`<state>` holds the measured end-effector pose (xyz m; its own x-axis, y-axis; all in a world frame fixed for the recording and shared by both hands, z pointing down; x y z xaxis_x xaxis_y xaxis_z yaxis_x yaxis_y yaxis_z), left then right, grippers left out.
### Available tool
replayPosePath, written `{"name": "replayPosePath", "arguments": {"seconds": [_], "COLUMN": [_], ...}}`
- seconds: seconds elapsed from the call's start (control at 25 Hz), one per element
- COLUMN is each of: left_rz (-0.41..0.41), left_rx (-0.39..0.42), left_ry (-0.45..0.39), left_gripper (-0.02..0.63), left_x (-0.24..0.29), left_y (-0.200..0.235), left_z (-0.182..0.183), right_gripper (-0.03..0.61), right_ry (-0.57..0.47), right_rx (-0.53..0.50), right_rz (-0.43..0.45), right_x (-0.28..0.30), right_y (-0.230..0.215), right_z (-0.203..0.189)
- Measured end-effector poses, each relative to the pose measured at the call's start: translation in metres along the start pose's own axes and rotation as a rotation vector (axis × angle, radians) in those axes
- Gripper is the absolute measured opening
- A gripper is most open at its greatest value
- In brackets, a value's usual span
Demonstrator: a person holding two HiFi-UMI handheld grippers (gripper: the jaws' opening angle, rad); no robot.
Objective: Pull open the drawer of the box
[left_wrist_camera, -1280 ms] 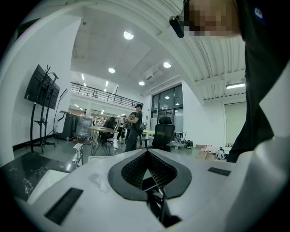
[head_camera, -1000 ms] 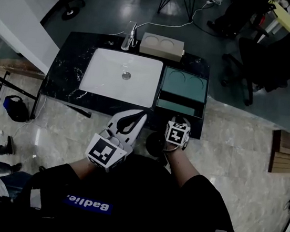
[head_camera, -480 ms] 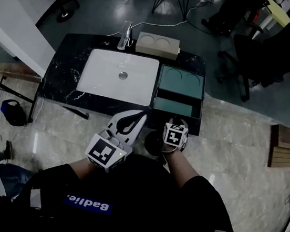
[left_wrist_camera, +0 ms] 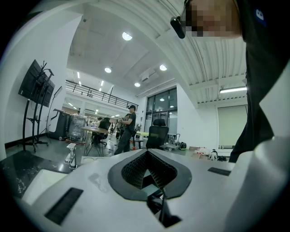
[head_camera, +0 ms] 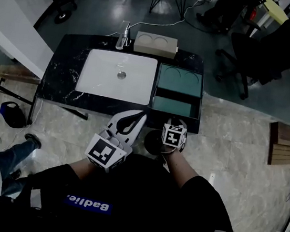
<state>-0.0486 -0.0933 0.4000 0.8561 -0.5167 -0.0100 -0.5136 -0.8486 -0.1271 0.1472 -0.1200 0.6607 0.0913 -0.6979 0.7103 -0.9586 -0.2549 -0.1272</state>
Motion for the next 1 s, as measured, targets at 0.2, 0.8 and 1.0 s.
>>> {"name": "replayPosePath", "arguments": {"seconds": [0.2, 0.8, 1.0], "left_rz": [0.004, -0.009, -0.035], "left_rx": [-0.001, -0.007, 0.001], "left_ry": [0.016, 0.027, -0.004], "left_gripper": [-0.012, -0.012, -0.012], "left_x": [-0.002, -0.006, -0.009], "left_y": [-0.001, 0.001, 0.0], "left_z": [-0.002, -0.008, -0.003], "right_gripper": [0.067, 0.069, 0.069], "right_ry": [0.002, -0.001, -0.005], "right_rx": [0.002, -0.004, -0.005], "right_rz": [0.004, 0.005, -0.001], "right_x": [0.004, -0.006, -0.026], "right_y": [-0.001, 0.002, 0.003], "right_z": [-0.004, -0.008, -0.013]}}
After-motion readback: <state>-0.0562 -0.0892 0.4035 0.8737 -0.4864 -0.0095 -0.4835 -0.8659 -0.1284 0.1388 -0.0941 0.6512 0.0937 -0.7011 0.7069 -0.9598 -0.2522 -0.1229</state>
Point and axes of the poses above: the fingertips, and each gripper's own axes: x forward along the fingers, y to its left, z out of its top, the point moved 4 cm from there along -x, backward along the fingers, and after that the axes turned 14 degrees about x, right-handed, at the moved point
